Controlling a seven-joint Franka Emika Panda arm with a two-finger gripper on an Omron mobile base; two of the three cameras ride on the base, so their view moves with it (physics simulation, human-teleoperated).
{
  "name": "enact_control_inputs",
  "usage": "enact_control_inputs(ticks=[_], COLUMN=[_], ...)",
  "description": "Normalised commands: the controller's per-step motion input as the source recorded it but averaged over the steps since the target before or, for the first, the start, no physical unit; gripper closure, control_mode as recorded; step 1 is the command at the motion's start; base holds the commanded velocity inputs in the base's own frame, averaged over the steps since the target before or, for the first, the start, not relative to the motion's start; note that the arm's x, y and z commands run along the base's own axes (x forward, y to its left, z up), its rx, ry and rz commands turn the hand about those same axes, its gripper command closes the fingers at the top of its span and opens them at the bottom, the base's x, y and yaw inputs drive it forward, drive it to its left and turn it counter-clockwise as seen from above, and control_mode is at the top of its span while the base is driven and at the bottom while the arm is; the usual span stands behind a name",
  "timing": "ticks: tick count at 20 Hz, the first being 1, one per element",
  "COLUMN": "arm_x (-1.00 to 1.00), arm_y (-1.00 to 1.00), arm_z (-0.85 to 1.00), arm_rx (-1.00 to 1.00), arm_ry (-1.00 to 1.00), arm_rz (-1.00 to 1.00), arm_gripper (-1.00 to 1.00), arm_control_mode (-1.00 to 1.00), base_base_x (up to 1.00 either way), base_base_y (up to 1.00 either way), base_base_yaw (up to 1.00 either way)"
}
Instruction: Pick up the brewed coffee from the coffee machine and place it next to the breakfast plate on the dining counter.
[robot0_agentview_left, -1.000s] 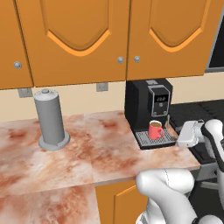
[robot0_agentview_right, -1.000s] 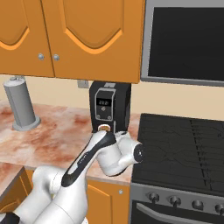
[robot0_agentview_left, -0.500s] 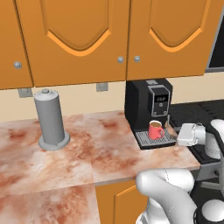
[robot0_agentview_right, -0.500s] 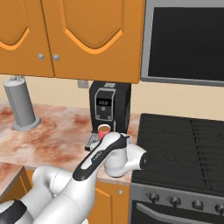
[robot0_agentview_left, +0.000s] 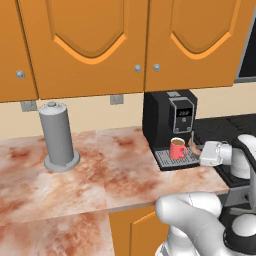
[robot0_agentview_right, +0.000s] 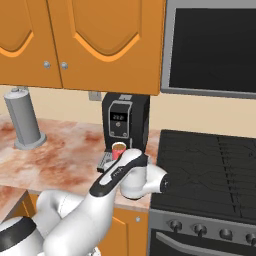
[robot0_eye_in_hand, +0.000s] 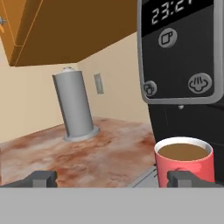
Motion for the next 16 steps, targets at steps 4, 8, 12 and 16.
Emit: enact_control_inputs(ticks=[4, 8, 12, 16], arm_x=[0.0, 0.0, 0.0, 0.0], arm_y=[0.13, 0.12, 0.32, 0.36], arm_z=[-0.05, -0.05, -0.02, 0.0], arm_rx=[0.0, 0.0, -0.03, -0.04], arm_ry=[0.0, 0.0, -0.01, -0.01], arm_rz=[-0.1, -0.16, -0.21, -0.2], arm_gripper=[-1.0, -1.0, -1.0, -1.0], arm_control_mode=[-1.0, -1.0, -1.0, -1.0], base_base_x=[0.0, 0.0, 0.0, 0.0], base_base_y=[0.0, 0.0, 0.0, 0.0], base_base_yaw=[0.0, 0.0, 0.0, 0.0])
